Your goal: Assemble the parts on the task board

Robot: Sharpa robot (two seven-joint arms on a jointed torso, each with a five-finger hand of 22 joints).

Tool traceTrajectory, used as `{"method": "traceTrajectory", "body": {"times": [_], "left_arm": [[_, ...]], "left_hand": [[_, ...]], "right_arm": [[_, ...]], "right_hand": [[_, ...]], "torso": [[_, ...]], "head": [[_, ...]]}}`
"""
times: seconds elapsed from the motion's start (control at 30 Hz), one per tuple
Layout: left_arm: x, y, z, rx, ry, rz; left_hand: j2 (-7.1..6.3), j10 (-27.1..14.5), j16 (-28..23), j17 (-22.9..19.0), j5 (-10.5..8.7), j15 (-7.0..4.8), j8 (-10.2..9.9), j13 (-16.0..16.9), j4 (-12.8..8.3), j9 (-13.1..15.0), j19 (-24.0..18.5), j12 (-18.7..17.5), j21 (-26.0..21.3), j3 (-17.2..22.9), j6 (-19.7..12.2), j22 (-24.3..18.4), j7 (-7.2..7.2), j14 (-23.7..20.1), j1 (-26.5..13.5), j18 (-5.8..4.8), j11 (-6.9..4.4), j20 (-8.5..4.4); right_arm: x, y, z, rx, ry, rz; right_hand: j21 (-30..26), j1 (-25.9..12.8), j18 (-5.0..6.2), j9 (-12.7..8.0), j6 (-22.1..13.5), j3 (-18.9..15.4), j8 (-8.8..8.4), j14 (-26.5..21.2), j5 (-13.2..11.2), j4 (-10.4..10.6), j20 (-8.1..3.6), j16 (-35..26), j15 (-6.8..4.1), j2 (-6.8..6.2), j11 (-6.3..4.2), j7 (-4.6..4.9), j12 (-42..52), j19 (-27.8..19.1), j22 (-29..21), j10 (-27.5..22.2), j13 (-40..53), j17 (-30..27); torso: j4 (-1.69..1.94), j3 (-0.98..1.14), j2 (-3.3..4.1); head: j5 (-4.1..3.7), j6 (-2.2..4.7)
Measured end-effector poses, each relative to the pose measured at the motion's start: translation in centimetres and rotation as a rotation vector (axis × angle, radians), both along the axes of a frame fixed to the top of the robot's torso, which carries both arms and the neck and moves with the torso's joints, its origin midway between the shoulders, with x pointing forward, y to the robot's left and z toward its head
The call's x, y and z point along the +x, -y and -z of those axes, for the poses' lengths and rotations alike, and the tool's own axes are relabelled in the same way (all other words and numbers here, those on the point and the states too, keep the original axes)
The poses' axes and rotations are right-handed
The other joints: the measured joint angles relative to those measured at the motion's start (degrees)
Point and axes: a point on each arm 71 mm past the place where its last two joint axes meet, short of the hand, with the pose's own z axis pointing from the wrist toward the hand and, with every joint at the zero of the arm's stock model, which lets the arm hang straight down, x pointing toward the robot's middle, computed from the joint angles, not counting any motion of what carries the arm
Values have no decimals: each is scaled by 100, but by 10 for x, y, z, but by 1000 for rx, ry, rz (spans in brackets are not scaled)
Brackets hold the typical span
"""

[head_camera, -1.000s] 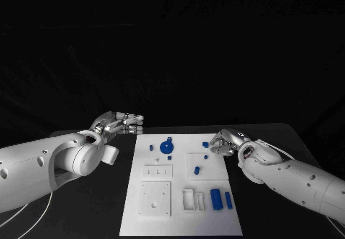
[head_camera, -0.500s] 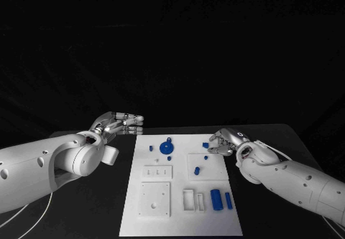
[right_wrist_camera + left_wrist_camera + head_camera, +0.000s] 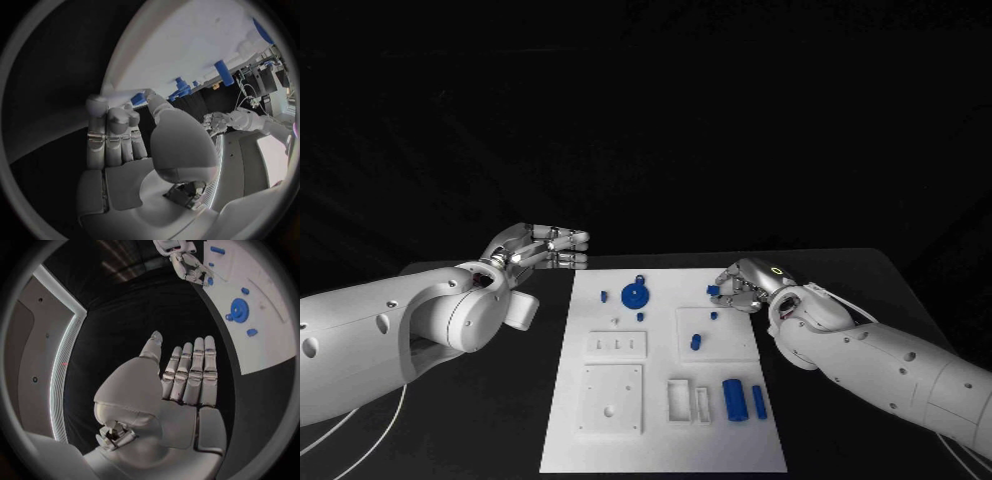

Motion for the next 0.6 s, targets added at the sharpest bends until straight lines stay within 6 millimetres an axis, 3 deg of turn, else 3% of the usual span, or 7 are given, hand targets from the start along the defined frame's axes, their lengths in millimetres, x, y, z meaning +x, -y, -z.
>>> {"method": "traceTrajectory", "body": {"times": [0.43,0.6], "left_arm": [[0,0,0,0,-2,2],[0,0,0,0,-3,2]], "left_hand": [[0,0,-1,0,0,0,0,0,0,0,0,0,0,0,0,0,0,0,0,0,0,0],[0,0,-1,0,0,0,0,0,0,0,0,0,0,0,0,0,0,0,0,0,0,0]], "right_arm": [[1,-3,1,11,-9,-9],[1,-4,1,10,-14,-16]], "right_hand": [[4,26,-1,0,299,516,0,1,-67,-194,0,0,0,28,-22,-65,70,0,0,23,43,34],[23,1,-2,-7,389,781,-1,1,68,-334,0,0,0,52,-42,-78,70,0,0,44,65,45]], "torso": [[-3,-1,-1],[-3,-1,-2]], "head": [[5,-4],[7,-16]]}}
